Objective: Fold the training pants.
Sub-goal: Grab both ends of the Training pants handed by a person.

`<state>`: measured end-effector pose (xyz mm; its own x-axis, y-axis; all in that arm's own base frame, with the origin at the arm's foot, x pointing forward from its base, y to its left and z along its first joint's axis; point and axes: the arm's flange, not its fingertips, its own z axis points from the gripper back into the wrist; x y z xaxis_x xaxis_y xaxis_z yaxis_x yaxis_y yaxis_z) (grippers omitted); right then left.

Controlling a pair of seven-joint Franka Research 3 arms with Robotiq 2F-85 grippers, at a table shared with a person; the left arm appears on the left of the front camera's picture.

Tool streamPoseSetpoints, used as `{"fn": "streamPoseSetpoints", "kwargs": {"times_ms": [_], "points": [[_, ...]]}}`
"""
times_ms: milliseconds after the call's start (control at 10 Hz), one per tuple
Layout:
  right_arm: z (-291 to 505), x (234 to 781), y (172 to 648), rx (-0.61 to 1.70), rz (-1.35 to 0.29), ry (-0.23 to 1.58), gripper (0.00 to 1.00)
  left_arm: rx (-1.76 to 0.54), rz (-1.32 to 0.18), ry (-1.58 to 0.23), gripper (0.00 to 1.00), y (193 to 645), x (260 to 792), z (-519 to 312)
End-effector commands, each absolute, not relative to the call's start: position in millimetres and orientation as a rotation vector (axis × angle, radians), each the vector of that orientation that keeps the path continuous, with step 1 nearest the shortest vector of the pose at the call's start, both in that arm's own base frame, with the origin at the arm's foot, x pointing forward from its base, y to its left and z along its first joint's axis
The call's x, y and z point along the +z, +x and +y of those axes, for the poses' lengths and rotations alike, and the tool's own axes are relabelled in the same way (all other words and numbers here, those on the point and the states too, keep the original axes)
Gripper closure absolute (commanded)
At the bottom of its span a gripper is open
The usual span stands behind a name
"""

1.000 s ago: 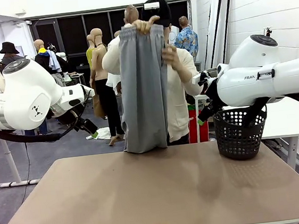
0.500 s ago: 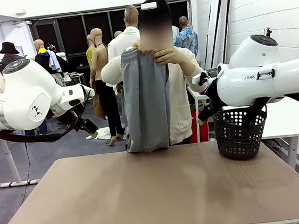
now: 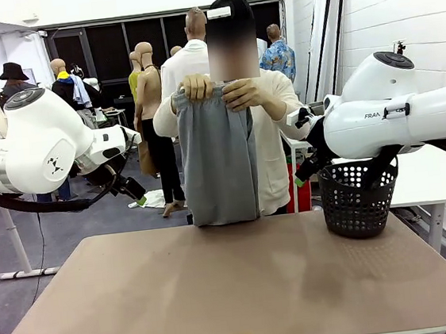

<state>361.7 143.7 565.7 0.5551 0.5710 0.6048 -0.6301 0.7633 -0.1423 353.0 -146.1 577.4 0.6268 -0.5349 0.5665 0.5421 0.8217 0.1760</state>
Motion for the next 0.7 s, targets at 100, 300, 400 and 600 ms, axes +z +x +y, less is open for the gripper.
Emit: {"fn": "streamPoseSetpoints", "kwargs": {"times_ms": [100, 300, 400, 600], "points": [[143.6, 565.5, 361.8, 0.709, -0.679, 0.094, 0.00, -0.623, -0.641, -0.016, 0.00, 353.1, 576.8, -145.0], [143.6, 565.5, 361.8, 0.709, -0.679, 0.094, 0.00, -0.623, -0.641, -0.016, 0.00, 353.1, 576.8, -145.0], [143.6, 565.5, 361.8, 0.709, -0.679, 0.094, 0.00, -0.623, -0.641, -0.016, 0.00, 353.1, 576.8, -145.0], [143.6, 565.5, 361.8, 0.709, -0.679, 0.094, 0.00, -0.623, -0.641, -0.016, 0.00, 353.1, 576.8, -145.0]]}}
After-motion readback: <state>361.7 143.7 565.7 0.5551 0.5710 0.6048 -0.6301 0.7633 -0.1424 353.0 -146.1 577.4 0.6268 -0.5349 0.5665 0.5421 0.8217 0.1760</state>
